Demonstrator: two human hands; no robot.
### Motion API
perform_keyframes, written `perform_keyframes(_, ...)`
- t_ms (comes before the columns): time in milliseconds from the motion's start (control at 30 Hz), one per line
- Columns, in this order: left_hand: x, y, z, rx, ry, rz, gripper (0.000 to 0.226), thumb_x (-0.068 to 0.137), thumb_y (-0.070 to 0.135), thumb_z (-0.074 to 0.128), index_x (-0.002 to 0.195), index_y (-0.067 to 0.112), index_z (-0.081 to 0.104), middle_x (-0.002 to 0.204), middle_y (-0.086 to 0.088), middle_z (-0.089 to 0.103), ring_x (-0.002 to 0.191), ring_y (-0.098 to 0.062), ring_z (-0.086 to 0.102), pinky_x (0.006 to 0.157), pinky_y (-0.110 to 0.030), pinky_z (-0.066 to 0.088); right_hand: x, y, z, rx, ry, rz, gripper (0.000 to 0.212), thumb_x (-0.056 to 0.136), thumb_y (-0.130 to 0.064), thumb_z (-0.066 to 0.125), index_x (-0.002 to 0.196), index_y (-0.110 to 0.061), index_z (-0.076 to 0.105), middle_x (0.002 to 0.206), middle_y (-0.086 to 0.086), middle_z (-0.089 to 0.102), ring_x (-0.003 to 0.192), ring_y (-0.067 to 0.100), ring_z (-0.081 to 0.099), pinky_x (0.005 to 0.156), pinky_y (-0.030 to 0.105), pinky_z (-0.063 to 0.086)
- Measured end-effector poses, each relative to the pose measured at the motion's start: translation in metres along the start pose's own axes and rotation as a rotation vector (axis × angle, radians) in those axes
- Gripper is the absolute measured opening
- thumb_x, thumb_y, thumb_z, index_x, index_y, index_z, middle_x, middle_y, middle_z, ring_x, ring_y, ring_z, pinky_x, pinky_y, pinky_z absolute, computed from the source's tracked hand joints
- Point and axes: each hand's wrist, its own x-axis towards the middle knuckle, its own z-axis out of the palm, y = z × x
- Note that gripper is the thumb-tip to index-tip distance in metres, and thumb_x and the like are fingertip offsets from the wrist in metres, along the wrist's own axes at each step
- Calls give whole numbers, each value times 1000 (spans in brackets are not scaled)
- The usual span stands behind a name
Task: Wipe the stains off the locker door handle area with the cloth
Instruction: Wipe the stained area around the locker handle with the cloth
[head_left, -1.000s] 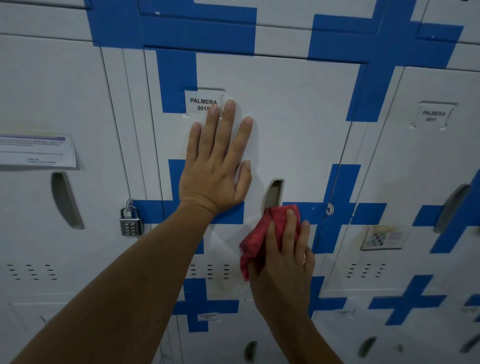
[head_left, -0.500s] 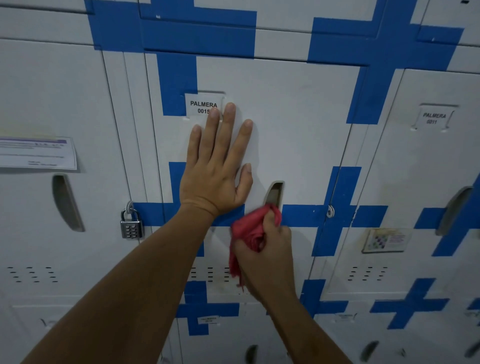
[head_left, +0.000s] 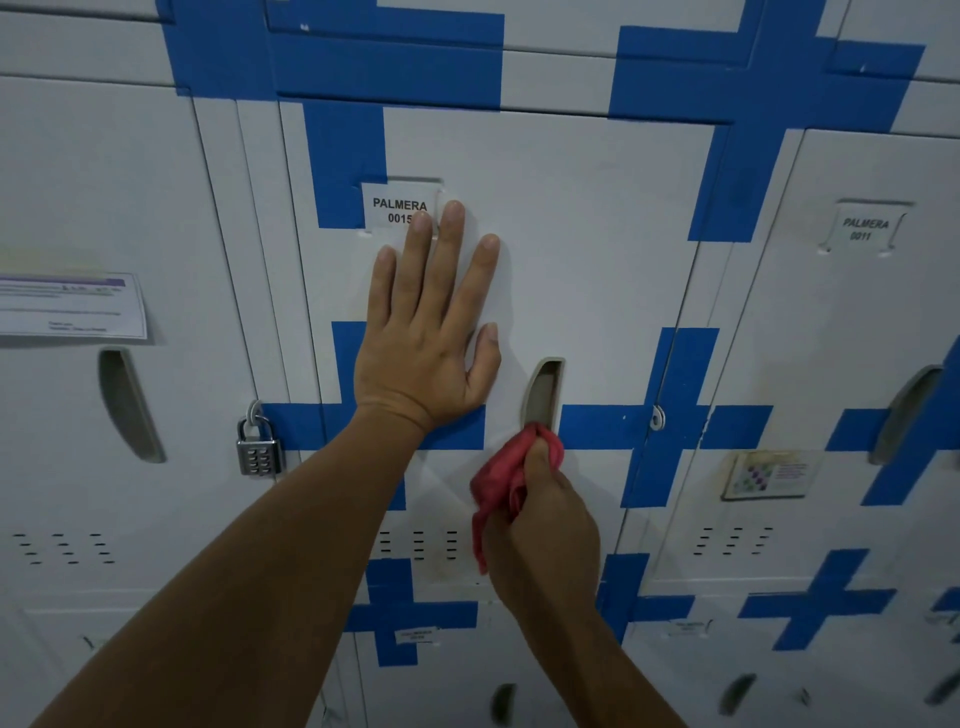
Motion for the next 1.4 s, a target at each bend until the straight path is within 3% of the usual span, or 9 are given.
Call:
perform_keyframes(200, 0, 0, 1, 10, -2, 0, 72, 96, 41, 38, 159, 13, 17, 164, -21, 17, 152, -39, 13, 123, -51, 3, 13, -29, -16, 209, 145, -259, 66, 92, -19, 59, 151, -13, 30, 72, -5, 53, 63, 6, 52, 56, 14, 39)
perform_keyframes(333, 0, 0, 0, 5, -11, -5, 72, 96, 40, 39, 159, 13, 17, 164, -21, 17, 152, -39, 13, 124, -51, 3, 13, -14, -19, -329, 213, -401, 70, 89, -34, 63, 146, -5, 36, 94, 5, 67, 76, 18, 62, 69, 30, 52)
perform_keyframes(467, 0, -1, -2, 11, -26, -6, 72, 96, 41, 38, 159, 13, 18, 164, -20, 16, 152, -39, 12, 124, -51, 3, -2, -7, -31, -663, -114, -272, 79, 94, -45, 56, 153, -12, 14, 140, 7, 51, 122, 24, 53, 107, 39, 37)
perform_keyframes(600, 0, 0, -3, 14, -30, -6, 72, 96, 41, 37, 159, 14, 16, 164, -20, 16, 152, -38, 12, 124, -50, 2, 6, -30, -46, -544, -155, -158, 34, 92, -33, 59, 122, -18, 53, 106, 0, 63, 95, 17, 61, 88, 31, 49)
perform_keyframes(700, 0, -1, -1, 11, -20, -9, 73, 96, 41, 38, 159, 14, 15, 164, -20, 16, 152, -38, 12, 124, -50, 2, 21, -36, -55, -415, -230, -32, 32, 86, -32, 59, 113, -14, 58, 101, 4, 63, 93, 23, 61, 85, 38, 54)
perform_keyframes(1000, -1, 0, -2, 5, -25, -7, 73, 95, 41, 39, 159, 14, 16, 165, -19, 15, 152, -38, 12, 124, -50, 3, -2, 11, -39, -737, -162, -323, 89, 91, -50, 57, 154, -20, 2, 143, 6, 48, 121, 25, 55, 105, 41, 42)
perform_keyframes(1100, 1, 0, -3, -3, -34, -8, 73, 95, 41, 39, 159, 14, 17, 164, -19, 16, 152, -38, 12, 124, -51, 4, 8, -6, -37, -626, -94, -320, 51, 96, -43, 53, 137, -17, 39, 99, -3, 61, 89, 15, 60, 88, 29, 49)
perform_keyframes(1167, -1, 0, -3, 1, -35, -9, 73, 95, 41, 39, 159, 14, 15, 165, -19, 15, 152, -38, 12, 124, -50, 3, 8, -15, -37, -555, -92, -294, 31, 97, -39, 49, 120, -18, 50, 75, -10, 45, 74, 10, 48, 74, 22, 43)
perform_keyframes(1400, 0, 1, -1, 15, -16, -3, 72, 95, 41, 37, 159, 14, 17, 164, -20, 16, 152, -38, 12, 124, -49, 2, -10, -17, -33, 458, -171, 62, 52, 92, -7, 58, 141, -22, 45, 88, 1, 61, 73, 12, 61, 60, 17, 54)
